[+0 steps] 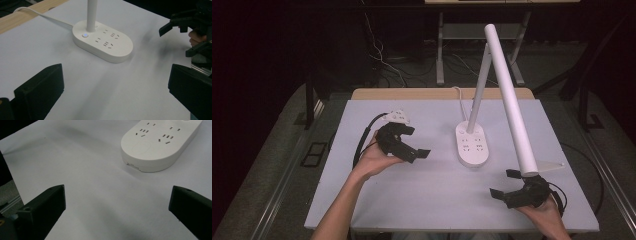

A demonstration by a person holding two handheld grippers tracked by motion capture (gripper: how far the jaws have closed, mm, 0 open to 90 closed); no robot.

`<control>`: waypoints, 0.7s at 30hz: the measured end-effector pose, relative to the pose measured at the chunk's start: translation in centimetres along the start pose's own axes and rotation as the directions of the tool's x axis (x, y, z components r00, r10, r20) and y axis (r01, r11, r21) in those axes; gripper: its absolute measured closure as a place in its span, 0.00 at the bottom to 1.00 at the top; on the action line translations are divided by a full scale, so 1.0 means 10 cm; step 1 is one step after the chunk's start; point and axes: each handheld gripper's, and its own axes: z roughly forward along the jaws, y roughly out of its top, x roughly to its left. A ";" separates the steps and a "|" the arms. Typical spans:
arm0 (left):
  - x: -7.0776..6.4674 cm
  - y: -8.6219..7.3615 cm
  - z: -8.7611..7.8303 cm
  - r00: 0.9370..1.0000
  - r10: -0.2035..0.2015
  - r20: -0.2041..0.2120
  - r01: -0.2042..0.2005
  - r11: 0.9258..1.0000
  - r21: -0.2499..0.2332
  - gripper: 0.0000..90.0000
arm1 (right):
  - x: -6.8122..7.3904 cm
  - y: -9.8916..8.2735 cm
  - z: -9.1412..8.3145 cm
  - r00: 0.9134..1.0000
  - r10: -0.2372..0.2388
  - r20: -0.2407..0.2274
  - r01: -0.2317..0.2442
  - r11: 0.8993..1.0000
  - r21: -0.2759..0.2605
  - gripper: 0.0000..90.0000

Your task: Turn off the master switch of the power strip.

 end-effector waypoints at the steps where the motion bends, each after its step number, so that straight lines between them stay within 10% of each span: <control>1: 0.01 0.01 0.01 1.000 -0.003 -0.001 0.003 1.000 -0.002 0.00 | 0.00 0.00 0.00 1.000 0.000 0.000 0.000 1.000 0.000 0.00; 21: 0.24 0.23 0.25 1.000 0.001 -0.014 -0.001 1.000 0.010 0.00 | -0.01 0.00 0.00 1.000 -0.005 0.007 0.005 1.000 -0.001 0.00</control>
